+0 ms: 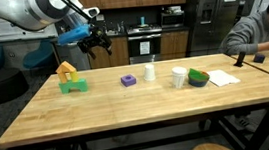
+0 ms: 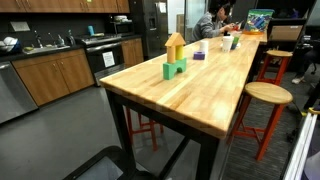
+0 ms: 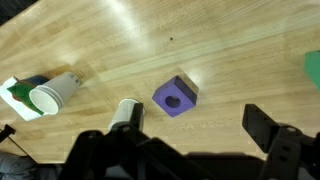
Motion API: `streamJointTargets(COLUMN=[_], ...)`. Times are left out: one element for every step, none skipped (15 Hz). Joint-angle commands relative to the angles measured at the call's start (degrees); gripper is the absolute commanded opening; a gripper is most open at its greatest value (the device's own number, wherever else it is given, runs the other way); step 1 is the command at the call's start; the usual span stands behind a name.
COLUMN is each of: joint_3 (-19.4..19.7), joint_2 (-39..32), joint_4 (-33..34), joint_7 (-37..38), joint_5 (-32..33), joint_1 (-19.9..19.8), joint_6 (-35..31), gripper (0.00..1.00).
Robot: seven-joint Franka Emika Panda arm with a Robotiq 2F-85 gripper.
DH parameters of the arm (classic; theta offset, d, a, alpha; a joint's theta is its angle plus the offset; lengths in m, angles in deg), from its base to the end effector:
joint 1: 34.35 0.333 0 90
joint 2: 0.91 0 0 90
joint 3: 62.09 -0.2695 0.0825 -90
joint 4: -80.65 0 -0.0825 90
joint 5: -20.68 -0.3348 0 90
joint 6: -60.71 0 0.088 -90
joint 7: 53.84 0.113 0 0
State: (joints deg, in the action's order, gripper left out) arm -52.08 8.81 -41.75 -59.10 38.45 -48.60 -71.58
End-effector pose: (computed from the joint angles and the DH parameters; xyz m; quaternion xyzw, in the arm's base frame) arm 0.4499 -0.2144 0.4822 0.9756 -0.0803 0.1333 0.1547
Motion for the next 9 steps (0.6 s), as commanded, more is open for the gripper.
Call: streamJointTargets(joint_3=[0.7, 1.1, 1.3, 1.8, 2.3, 2.6, 2.9, 3.1, 3.1], joint_2=[-4.7, -6.0, -8.0, -9.6, -12.0, -14.2, -17.0, -19.4, -22.0], joint_4=[10.4, 12.8, 15.5, 17.3, 19.3, 21.1, 23.3, 25.6, 28.2], joint_7=[-4.8, -6.4, -5.6, -7.2, -7.5, -7.4, -6.1, -6.5, -5.5], joint_5=[-2.2, -3.2, -2.3, -3.3, -3.9, -4.6, -4.9, -7.0, -7.2], joint_1=[1.6, 1.8, 1.4, 1.3, 1.0, 0.7, 0.4, 0.1, -0.1], joint_6=[8.4, 9.6, 10.1, 9.6, 8.1, 7.2, 6.9, 7.4, 8.1], gripper=[1.0, 1.0, 1.0, 1.0, 1.0, 1.0, 1.0, 1.0, 1.0])
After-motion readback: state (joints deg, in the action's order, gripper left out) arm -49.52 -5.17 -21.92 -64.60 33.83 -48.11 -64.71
